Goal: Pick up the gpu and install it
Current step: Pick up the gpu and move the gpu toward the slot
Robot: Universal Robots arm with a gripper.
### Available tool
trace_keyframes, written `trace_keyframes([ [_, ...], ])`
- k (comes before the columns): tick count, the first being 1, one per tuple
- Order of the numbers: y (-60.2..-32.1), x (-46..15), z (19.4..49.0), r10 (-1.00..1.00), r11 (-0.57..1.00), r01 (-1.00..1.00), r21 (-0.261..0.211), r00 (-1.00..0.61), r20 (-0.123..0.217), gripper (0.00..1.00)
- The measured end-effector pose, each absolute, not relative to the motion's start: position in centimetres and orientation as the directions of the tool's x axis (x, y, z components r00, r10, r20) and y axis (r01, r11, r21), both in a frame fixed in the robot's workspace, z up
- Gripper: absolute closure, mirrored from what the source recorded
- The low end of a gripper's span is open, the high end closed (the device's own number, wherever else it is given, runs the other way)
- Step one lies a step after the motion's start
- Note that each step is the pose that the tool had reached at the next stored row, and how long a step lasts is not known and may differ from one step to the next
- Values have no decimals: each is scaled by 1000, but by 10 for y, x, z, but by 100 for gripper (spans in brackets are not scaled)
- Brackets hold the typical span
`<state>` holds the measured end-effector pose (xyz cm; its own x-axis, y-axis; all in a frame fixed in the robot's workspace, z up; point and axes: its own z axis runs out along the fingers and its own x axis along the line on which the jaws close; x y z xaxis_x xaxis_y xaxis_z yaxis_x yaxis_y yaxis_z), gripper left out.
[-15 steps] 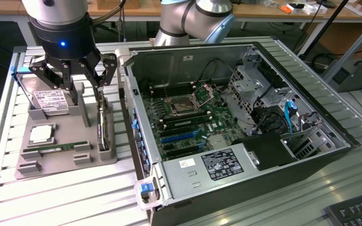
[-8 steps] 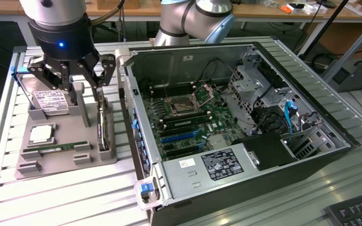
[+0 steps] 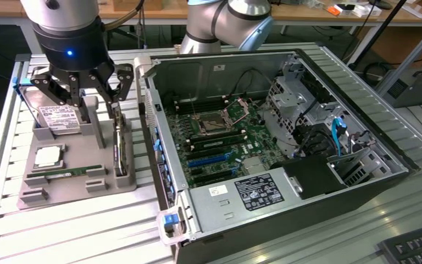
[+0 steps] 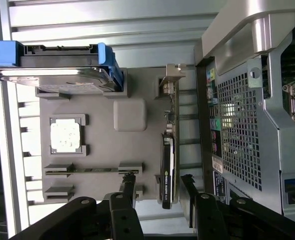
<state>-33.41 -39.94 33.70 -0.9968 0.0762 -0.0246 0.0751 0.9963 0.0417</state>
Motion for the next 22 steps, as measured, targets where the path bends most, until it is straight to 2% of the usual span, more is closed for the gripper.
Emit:
trace_keyframes([
  [22, -399, -340, 334, 76, 996, 75, 42, -997, -25, 52],
])
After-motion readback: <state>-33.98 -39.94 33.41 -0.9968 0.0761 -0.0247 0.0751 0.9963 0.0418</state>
